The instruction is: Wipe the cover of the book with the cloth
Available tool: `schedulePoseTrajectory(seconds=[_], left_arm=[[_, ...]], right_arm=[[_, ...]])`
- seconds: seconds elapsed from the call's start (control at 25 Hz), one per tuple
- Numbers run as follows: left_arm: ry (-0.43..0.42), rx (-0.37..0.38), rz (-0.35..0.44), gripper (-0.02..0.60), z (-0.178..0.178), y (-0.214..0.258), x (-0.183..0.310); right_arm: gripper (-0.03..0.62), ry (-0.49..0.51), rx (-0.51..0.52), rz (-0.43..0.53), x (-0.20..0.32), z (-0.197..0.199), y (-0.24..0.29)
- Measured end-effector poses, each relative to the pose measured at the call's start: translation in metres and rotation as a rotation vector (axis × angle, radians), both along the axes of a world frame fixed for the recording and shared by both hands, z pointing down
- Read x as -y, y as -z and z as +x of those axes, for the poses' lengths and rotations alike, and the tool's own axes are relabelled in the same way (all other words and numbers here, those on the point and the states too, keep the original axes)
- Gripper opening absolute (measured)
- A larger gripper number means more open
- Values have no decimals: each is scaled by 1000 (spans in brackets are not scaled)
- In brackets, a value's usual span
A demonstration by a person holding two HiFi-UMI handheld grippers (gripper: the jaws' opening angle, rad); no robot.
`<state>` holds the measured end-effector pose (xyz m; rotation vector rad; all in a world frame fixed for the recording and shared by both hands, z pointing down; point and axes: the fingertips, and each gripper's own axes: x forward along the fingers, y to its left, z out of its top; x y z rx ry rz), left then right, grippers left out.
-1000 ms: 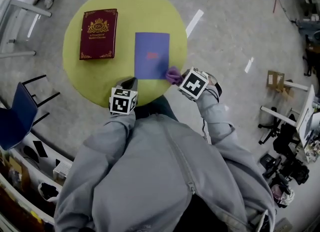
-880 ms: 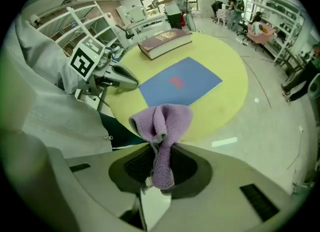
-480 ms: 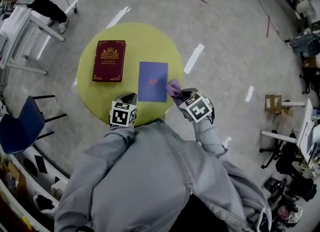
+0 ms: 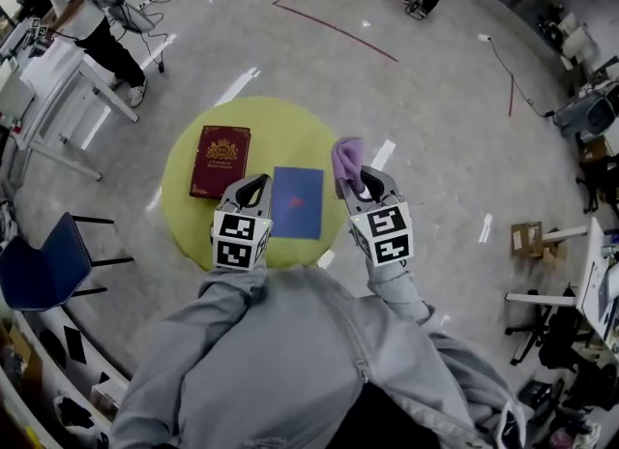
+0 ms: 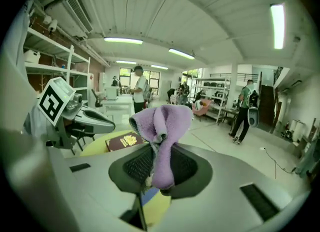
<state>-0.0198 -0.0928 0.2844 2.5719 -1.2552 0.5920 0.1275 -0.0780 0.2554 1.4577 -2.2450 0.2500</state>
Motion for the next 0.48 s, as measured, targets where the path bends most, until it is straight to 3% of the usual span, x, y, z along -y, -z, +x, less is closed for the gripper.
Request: schedulePoseTrajectory(seconds=[0.32,0.48], left_arm=[[32,-137,237,17,17,112,-3],[39,-162,327,17,27,144,-11]], right_arm=[[98,-87,87,305,-6,-5,99],[98,-90,116,390,-15,-14,121]])
